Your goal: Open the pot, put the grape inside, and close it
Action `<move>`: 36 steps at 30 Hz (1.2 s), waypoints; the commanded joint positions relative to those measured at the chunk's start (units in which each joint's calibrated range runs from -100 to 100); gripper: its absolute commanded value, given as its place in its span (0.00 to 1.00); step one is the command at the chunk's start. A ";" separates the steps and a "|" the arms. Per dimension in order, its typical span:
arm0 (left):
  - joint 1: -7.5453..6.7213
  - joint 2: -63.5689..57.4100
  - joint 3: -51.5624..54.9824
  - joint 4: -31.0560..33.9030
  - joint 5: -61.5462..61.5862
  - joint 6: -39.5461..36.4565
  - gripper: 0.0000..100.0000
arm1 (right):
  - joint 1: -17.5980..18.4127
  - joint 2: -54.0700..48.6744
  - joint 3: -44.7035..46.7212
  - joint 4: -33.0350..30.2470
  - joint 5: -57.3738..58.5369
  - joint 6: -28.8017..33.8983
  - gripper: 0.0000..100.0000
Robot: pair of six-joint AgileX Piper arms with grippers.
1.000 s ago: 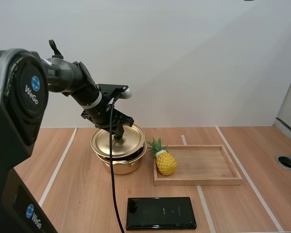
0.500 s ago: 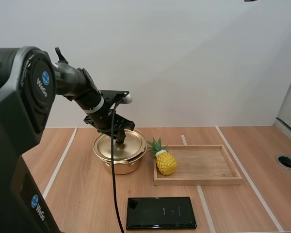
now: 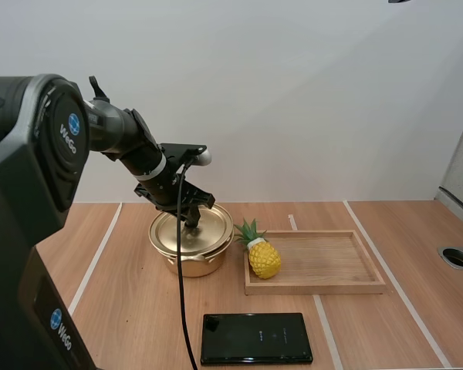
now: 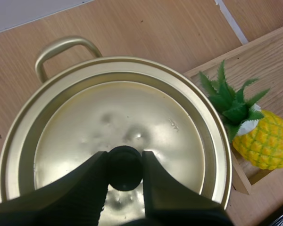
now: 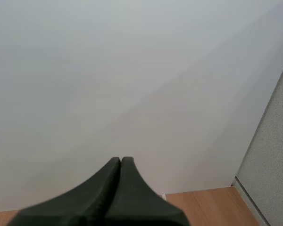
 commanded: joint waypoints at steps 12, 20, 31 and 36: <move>-0.20 0.08 5.02 2.08 -7.36 1.59 0.00 | -0.23 -0.65 -0.36 -0.40 0.92 -0.37 0.00; -0.20 0.08 5.02 2.08 -7.36 1.59 0.00 | -0.23 -0.65 -0.36 -0.40 0.92 -0.37 0.00; -0.20 -0.05 4.70 1.97 -6.83 -0.01 0.65 | -0.23 -0.65 -0.36 -0.40 0.92 -0.37 0.00; -0.20 -0.17 2.04 1.31 -1.96 0.38 1.00 | -0.23 -0.65 -0.36 -0.40 0.92 -0.37 0.00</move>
